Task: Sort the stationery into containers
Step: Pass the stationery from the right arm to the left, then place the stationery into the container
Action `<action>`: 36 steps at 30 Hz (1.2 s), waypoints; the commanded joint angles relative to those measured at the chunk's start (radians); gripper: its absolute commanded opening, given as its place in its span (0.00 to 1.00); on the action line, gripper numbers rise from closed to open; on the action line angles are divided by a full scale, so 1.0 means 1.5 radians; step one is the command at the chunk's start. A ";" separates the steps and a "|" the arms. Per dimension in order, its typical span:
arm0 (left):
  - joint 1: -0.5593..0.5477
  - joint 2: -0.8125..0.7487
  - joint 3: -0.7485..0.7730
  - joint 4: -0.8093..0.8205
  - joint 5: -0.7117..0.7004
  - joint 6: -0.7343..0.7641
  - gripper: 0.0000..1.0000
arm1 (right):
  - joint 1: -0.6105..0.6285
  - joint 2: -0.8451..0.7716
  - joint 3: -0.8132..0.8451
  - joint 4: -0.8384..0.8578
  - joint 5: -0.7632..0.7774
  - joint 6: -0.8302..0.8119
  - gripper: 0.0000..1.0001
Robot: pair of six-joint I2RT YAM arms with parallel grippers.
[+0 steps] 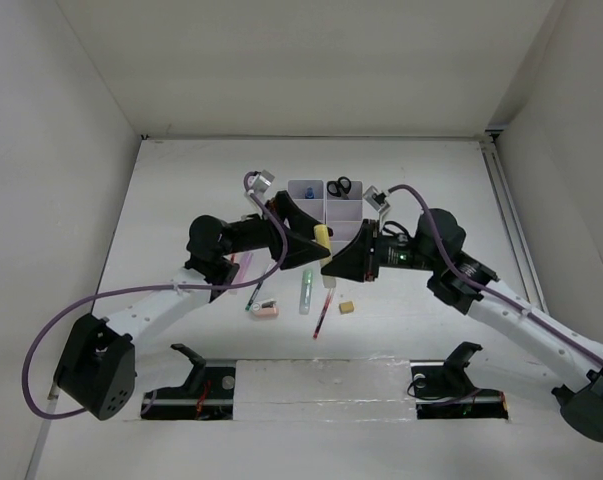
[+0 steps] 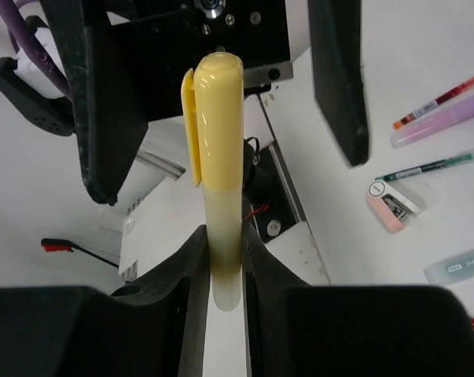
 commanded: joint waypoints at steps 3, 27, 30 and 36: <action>0.001 -0.027 0.004 0.033 0.019 0.003 0.65 | 0.006 0.022 0.046 0.075 -0.001 0.003 0.00; 0.001 0.044 0.193 -0.398 -0.468 0.423 0.00 | -0.009 -0.165 -0.001 -0.252 0.523 -0.018 1.00; 0.001 0.097 0.193 -0.344 -0.547 0.451 0.00 | -0.009 -0.221 -0.010 -0.293 0.523 -0.033 1.00; 0.001 0.196 0.195 -0.268 -0.596 0.485 0.00 | -0.009 -0.308 -0.010 -0.364 0.529 -0.040 1.00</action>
